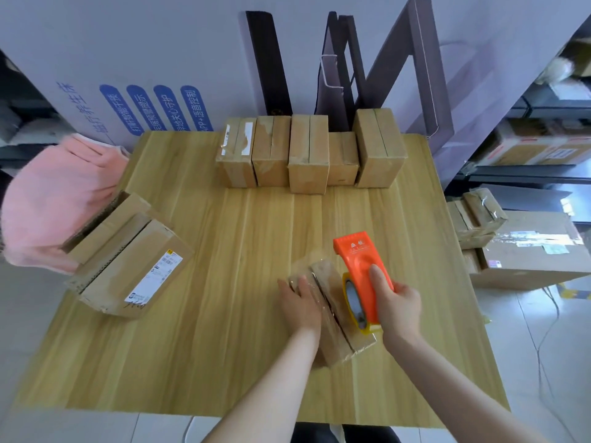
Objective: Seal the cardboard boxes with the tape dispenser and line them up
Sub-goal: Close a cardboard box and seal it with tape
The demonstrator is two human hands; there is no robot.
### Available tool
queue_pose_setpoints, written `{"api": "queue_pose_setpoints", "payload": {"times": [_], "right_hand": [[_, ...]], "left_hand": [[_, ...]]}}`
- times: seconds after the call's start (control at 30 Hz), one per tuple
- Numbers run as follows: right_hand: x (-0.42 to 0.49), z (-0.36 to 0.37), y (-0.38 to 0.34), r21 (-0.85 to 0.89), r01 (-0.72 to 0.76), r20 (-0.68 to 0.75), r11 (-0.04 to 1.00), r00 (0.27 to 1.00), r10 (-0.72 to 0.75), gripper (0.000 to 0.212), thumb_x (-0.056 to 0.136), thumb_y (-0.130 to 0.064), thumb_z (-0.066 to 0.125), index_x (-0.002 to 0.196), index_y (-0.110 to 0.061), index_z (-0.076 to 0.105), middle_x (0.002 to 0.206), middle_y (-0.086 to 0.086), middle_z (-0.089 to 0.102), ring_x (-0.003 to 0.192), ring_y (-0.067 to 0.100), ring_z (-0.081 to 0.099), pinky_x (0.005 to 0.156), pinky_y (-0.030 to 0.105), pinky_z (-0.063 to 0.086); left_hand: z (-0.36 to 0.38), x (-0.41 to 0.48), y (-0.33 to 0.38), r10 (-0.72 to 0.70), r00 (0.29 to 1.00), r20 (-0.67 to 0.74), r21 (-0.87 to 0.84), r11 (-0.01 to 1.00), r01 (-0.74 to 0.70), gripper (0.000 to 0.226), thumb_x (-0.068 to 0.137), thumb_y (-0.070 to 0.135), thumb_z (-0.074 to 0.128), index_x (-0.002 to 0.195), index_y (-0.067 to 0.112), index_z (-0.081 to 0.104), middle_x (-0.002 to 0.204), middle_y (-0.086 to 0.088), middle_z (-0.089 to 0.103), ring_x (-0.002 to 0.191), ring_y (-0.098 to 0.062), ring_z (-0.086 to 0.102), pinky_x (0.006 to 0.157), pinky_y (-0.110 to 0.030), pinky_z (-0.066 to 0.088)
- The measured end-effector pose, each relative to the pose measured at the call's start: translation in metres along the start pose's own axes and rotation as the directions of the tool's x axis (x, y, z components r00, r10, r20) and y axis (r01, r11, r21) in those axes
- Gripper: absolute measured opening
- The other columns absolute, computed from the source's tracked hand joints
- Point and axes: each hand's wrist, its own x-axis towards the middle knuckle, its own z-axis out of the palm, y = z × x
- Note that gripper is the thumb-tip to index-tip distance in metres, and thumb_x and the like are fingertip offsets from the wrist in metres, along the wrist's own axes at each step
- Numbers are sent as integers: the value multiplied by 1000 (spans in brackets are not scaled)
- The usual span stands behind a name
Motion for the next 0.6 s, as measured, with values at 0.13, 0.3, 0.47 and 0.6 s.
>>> {"api": "queue_pose_setpoints", "payload": {"times": [0.13,0.3,0.47,0.6], "right_hand": [[-1,-2,0,31,-61,-8,998,998,61,45,88,-37,66,58,-7,52,51,3,46,47,17,42,46,26,34],[0,-4,-1,47,-56,9,997,998,56,42,88,-39,66,66,-3,60,57,6,55,51,18,50,48,26,40],[-1,-1,-2,40,-49,10,998,999,49,42,87,-39,66,65,-4,60,56,5,55,50,17,50,48,26,40],[-1,-1,-3,55,-65,13,996,998,64,42,87,-39,67,65,-5,58,59,6,55,51,18,50,48,26,40]], "left_hand": [[-24,-2,-11,477,878,-42,326,837,-440,53,98,36,43,141,5,41,141,-15,43,132,-28,36,109,-35,29],[-34,8,3,598,720,351,410,593,-693,35,98,17,40,127,9,58,132,-6,56,125,-20,47,106,-31,39],[-30,17,21,523,673,522,544,404,-736,46,93,15,57,137,6,49,137,-8,53,127,-25,46,105,-30,36],[-24,26,46,335,745,577,656,354,-667,49,89,14,57,137,16,45,135,-1,52,119,-22,51,91,-30,42]]}}
